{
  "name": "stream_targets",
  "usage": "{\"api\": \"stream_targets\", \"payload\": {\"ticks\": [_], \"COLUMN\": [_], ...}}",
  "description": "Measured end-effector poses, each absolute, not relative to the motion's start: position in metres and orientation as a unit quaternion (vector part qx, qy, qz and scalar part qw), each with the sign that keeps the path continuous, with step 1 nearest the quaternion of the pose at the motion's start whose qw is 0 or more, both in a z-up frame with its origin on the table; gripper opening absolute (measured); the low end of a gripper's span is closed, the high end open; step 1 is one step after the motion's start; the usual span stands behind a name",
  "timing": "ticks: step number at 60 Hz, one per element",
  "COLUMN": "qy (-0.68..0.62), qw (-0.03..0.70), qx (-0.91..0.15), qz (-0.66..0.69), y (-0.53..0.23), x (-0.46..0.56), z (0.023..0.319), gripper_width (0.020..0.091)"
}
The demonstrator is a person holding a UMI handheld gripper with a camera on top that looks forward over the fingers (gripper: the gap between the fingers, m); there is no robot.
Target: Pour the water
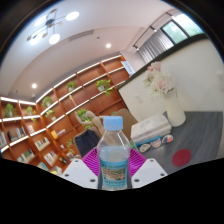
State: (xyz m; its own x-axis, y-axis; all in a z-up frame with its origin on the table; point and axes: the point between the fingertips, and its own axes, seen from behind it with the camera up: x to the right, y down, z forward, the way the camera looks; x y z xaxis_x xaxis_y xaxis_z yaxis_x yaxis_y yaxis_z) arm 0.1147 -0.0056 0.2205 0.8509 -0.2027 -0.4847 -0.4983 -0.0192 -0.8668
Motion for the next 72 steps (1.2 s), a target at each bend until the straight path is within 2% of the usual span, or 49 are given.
{"api": "stream_targets", "payload": {"ticks": [5,6,7,12,23,32,49,55,62,68,70,72], "qy": [0.203,0.193,0.189,0.164,0.183,0.189,0.2,0.219,0.227,0.223,0.222,0.219], "qw": [0.65,0.653,0.647,0.629,0.59,0.573,0.576,0.6,0.611,0.605,0.603,0.601], "qx": [-0.733,-0.733,-0.738,-0.752,-0.761,-0.77,-0.765,-0.745,-0.737,-0.743,-0.747,-0.751], "qz": [0.01,-0.011,-0.03,-0.104,-0.199,-0.209,-0.206,-0.192,-0.18,-0.177,-0.17,-0.164], "y": [-0.012,-0.003,-0.01,-0.021,-0.031,-0.021,-0.01,-0.012,-0.015,-0.015,-0.015,-0.016], "x": [0.147,0.165,0.164,0.194,0.273,0.305,0.331,0.334,0.335,0.333,0.33,0.327], "z": [0.219,0.205,0.212,0.206,0.16,0.126,0.088,0.092,0.093,0.092,0.091,0.091], "gripper_width": [0.0328,0.0328,0.0329,0.0328,0.0347,0.0345,0.035,0.0347,0.0387,0.0457,0.0496,0.0572]}}
